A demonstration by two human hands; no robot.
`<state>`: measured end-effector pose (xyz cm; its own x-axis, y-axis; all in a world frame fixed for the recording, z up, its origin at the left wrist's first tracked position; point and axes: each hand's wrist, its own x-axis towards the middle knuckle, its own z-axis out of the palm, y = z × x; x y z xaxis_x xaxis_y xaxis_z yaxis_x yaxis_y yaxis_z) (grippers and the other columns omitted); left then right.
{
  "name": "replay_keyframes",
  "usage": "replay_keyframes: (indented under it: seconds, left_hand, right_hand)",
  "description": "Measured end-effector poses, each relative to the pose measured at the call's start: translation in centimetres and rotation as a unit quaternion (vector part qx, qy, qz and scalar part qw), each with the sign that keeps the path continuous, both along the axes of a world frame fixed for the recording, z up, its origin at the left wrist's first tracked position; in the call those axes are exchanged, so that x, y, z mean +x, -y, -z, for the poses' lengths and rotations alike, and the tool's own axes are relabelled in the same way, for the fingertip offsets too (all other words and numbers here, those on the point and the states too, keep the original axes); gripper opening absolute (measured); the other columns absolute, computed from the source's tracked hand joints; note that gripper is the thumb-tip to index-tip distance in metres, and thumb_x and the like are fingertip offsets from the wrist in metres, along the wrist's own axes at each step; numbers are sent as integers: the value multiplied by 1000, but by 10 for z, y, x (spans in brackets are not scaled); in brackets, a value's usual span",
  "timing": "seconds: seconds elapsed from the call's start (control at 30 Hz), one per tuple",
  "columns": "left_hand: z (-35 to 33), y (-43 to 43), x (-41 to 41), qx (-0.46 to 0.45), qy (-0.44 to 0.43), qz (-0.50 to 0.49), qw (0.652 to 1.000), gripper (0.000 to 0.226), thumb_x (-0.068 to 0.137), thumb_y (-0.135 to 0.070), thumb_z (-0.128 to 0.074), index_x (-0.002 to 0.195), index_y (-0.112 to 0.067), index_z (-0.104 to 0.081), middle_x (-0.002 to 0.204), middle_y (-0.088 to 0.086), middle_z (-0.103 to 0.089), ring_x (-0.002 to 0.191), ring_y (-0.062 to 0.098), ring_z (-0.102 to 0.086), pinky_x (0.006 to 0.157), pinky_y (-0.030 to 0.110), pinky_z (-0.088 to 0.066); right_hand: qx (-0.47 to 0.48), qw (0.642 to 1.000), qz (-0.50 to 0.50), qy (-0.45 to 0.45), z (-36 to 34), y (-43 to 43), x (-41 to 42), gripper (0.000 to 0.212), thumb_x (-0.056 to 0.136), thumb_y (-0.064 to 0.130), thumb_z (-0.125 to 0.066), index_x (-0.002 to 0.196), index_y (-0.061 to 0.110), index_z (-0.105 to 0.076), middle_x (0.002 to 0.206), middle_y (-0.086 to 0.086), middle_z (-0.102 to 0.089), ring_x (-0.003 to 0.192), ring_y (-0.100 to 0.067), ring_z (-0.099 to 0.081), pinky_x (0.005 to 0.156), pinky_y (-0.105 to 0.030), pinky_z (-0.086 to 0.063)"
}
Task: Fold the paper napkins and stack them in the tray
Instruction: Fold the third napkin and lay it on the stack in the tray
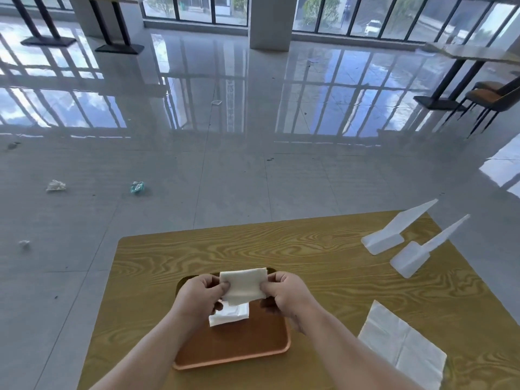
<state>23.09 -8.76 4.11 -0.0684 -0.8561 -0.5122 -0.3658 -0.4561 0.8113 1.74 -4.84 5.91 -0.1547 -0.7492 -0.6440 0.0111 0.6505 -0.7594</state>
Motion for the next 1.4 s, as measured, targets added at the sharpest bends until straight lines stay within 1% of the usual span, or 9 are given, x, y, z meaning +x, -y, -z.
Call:
replay_keyframes:
  seconds: [0.37,0.43,0.53,0.63,0.7,0.8,0.93,1.17,1.4]
  left_hand:
    - [94,-11,38,12,123,30,992,21,95,-36,-70,79,-24,-73,61,-2,-75,44,4,-56,52,27,-46]
    - [98,-14,38,15,121,28,992,8,95,-36,-72,97,-29,-72,74,-3,-78,59,3,-65,58,27,-49]
    - [97,-26,39,-64,221,68,971,37,94,-43,-69,126,-32,-56,116,-12,-65,101,8,-65,77,28,-49]
    - [94,-37,33,-197,311,214,905,52,95,-34,-61,145,-26,-51,150,-6,-51,136,22,-50,109,36,-44]
    - [91,-40,24,-208,336,342,852,61,99,-36,-52,158,-30,-37,170,-7,-30,154,20,-30,126,36,-24]
    - [94,-41,17,-170,356,427,814,63,102,-39,-45,162,-33,-29,176,-5,-15,161,15,-12,131,39,-8]
    - [97,-38,19,-108,374,449,804,68,100,-47,-50,162,-32,-29,177,-4,-16,160,19,-18,130,42,-16]
    - [95,-44,-8,-157,432,393,796,59,99,-57,-46,153,-35,-42,165,-10,-37,151,17,-33,126,40,-26]
    - [83,-64,-108,-195,349,436,806,64,99,-54,-47,159,-34,-35,175,-8,-20,159,19,-20,128,39,-19]
  right_hand:
    - [53,989,-63,-120,86,0,43,24,91,11,-60,114,18,-62,93,-9,-74,65,-18,-65,64,-38,-60]
    - [34,981,-88,-171,93,-4,44,29,92,18,-64,120,21,-56,99,-2,-70,76,-15,-66,73,-40,-60]
    - [-44,927,-156,-338,100,-18,45,44,94,27,-60,137,25,-50,124,4,-58,110,-16,-58,93,-31,-50]
    - [-159,848,-261,-432,104,-28,48,49,94,18,-50,143,19,-53,141,-1,-56,132,-25,-49,114,-35,-39]
    - [-164,815,-352,-430,105,-30,50,57,95,16,-42,152,17,-49,157,-6,-49,150,-30,-36,127,-39,-25]
    - [-102,789,-445,-412,110,-35,50,61,100,18,-38,161,22,-33,172,-5,-27,162,-30,-11,131,-47,-7]
    - [-57,765,-492,-411,112,-40,43,68,103,19,-42,166,25,-18,177,0,-9,163,-31,1,130,-52,-2]
    - [-97,824,-364,-424,102,-66,-5,65,100,24,-41,164,25,-26,174,-4,-23,161,-25,-13,131,-42,-12]
    - [0,869,-180,-461,95,-124,-109,64,102,33,-46,162,24,-25,171,-3,-27,158,-24,-20,127,-41,-26]
